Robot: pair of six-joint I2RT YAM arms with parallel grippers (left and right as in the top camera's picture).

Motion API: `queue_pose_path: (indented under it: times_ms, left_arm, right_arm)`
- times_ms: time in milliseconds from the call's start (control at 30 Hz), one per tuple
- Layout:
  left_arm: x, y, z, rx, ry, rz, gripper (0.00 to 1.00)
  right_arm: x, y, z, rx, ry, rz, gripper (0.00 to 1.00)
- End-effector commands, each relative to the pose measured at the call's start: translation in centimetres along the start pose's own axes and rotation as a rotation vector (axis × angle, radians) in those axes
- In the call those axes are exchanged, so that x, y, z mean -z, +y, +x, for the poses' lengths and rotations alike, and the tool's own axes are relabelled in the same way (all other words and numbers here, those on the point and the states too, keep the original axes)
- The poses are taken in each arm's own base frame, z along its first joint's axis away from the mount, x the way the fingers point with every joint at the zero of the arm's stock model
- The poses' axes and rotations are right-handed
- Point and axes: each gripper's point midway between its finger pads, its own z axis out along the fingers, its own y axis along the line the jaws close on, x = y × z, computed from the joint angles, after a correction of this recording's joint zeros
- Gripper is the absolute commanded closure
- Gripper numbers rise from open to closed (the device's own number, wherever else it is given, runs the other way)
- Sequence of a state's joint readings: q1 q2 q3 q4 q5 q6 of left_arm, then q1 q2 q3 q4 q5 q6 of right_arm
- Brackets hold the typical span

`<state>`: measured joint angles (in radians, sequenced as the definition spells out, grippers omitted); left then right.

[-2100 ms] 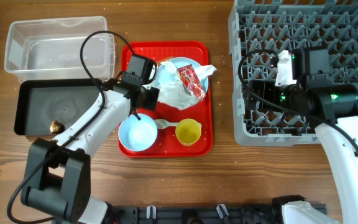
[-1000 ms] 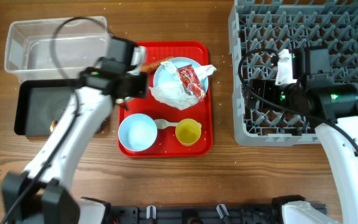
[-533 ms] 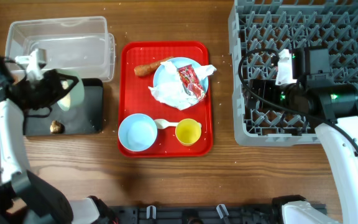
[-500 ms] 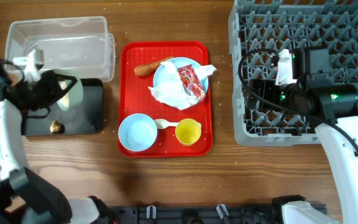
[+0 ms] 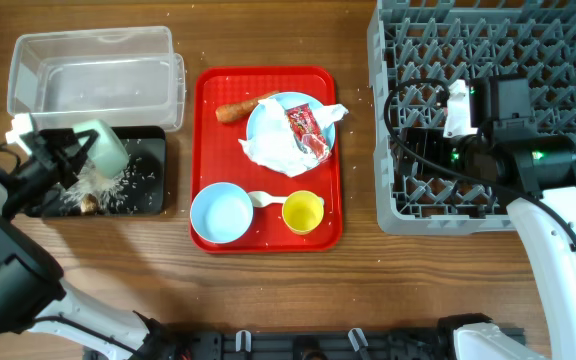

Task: Sort waste into correct bins and load items into the dishwasher rack
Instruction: 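Tip the rice from the green bowl onto the black tray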

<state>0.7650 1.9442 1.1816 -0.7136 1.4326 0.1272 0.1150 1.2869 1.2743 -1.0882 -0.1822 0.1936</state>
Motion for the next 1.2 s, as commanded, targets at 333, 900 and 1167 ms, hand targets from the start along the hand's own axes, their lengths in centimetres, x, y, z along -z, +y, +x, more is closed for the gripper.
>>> queue_pose_path:
  times_ms: [333,900,1167]
  left_arm:
    - [1.6,-1.1,-1.0,0.190,-0.040,0.141,0.96]
    - [-0.7,-7.5,1.1,0.026,0.039,0.120,0.96]
    - [-8.8,-10.3,8.2,-0.396,0.210,-0.338,0.96]
  right_arm:
    - [0.3,0.2,-0.3,-0.014,-0.003,-0.001,0.00]
    - [0.3,0.2,-0.3,-0.014,-0.005,-0.001,0.00]
    - [0.3,0.2,-0.2,-0.013,-0.001,0.000,0.00]
